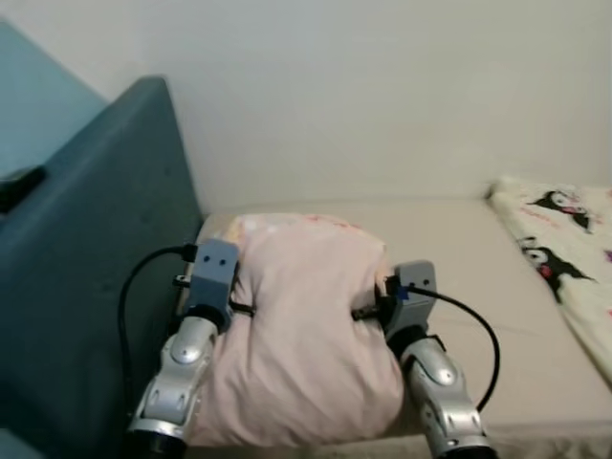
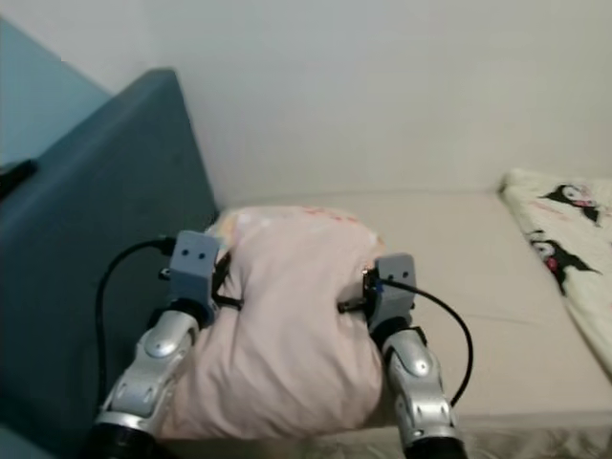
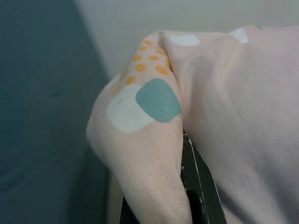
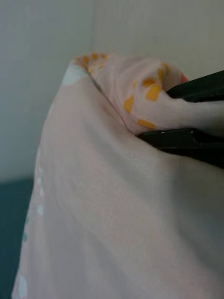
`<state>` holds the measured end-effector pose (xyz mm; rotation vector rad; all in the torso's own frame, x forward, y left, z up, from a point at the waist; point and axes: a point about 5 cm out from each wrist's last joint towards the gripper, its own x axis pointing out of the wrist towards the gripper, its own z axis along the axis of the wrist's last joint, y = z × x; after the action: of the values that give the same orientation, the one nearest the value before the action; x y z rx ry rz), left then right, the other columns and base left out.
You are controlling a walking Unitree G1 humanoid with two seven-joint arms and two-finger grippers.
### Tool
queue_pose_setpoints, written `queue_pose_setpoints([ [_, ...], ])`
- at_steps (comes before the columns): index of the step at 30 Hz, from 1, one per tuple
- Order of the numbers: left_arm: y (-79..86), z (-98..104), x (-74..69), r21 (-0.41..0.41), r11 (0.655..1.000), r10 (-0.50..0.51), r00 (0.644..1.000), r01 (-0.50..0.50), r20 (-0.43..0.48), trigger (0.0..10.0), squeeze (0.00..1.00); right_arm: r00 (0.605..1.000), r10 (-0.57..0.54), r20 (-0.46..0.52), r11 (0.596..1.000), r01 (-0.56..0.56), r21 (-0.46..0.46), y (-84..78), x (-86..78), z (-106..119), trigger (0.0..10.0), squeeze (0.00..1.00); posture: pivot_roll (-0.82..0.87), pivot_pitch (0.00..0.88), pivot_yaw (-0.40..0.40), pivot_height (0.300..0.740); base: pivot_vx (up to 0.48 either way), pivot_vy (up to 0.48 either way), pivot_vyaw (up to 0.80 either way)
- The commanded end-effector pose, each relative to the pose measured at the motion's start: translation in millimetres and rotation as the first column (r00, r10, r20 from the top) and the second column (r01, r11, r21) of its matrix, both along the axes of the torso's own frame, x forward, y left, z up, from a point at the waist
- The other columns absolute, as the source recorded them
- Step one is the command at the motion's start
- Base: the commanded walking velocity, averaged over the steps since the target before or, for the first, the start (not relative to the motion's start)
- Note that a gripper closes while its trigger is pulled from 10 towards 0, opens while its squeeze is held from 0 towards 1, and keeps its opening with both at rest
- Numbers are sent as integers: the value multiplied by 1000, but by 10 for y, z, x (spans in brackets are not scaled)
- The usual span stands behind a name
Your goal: Clean up the room
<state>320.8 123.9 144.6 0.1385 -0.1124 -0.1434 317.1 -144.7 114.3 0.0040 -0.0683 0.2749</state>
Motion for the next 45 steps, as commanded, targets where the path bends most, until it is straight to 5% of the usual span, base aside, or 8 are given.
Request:
queue_pose_setpoints([
  [1,-90,102,2,0,1000,-31,999,31,43,10000,0,997,45,61,999,-45,3,132,11,99,10000,0,-16,37,10,740,0,0,800],
  [10,-142,-12,-18,41,996,-74,997,75,-21,10000,0,998,17,57,1000,-18,13,79,17,90,10000,0,-15,44,15,740,0,0,800],
  [32,-210,-58,49,101,991,-84,994,92,-74,10000,0,996,-78,31,996,76,56,-67,14,37,10000,0,-21,50,22,740,0,-143,0],
  [45,-84,-182,48,21,1000,-1,988,4,-156,10000,0,998,-69,16,996,68,54,-44,19,26,10000,0,-20,51,17,740,0,0,0],
])
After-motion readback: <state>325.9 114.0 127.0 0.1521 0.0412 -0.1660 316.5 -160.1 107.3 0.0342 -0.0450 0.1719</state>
